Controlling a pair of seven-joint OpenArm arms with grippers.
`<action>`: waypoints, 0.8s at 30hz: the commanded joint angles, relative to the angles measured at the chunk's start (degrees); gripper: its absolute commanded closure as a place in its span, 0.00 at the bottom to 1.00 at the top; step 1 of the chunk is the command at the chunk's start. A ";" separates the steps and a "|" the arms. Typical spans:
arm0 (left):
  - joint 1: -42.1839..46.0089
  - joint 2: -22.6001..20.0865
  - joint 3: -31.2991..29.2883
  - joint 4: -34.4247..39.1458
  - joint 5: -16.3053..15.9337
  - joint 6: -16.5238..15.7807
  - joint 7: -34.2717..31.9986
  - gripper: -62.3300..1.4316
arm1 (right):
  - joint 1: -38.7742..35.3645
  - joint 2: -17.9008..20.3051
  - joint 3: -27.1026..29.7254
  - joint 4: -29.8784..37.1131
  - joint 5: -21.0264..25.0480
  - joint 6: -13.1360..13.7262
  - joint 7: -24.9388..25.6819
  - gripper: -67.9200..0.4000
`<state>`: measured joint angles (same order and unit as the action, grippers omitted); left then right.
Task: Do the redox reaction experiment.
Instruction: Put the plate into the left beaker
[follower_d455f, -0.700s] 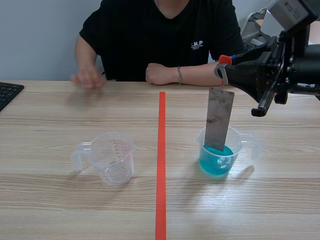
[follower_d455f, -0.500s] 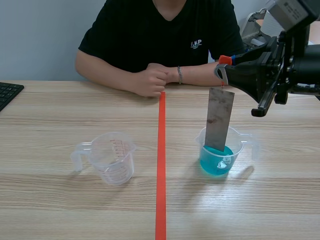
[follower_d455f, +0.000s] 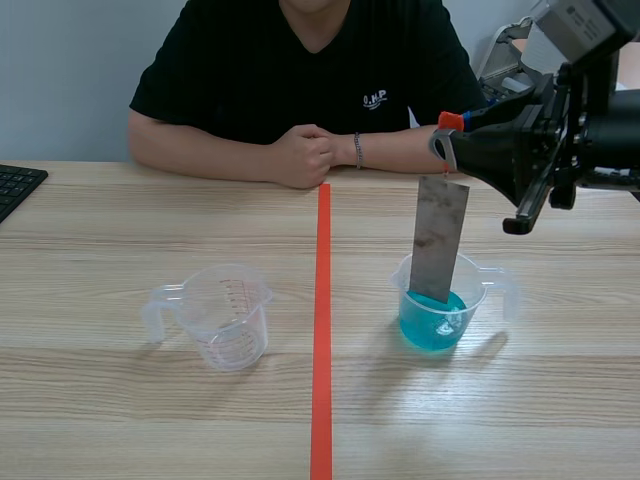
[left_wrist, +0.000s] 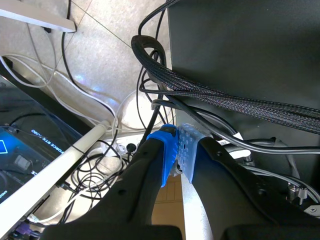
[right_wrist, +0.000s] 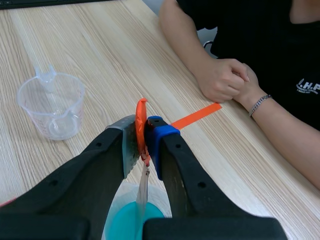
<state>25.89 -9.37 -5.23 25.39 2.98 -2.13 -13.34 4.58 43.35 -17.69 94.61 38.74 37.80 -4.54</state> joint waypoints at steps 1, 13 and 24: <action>0.59 -0.02 0.07 0.66 -0.20 -0.13 -0.37 0.93 | 1.14 1.27 1.36 1.46 0.48 0.04 0.81 0.98; 0.59 -0.02 0.07 0.66 -0.20 -0.13 -0.37 0.93 | 1.16 1.27 7.87 8.39 4.13 2.60 -3.41 0.98; 0.59 -0.02 0.07 0.66 -0.20 -0.13 -0.37 0.93 | 1.20 1.05 8.79 17.31 5.95 2.56 -5.01 0.98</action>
<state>25.89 -9.37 -5.23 25.39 2.98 -2.13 -13.34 4.58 43.53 -9.43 111.50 43.86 40.77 -10.35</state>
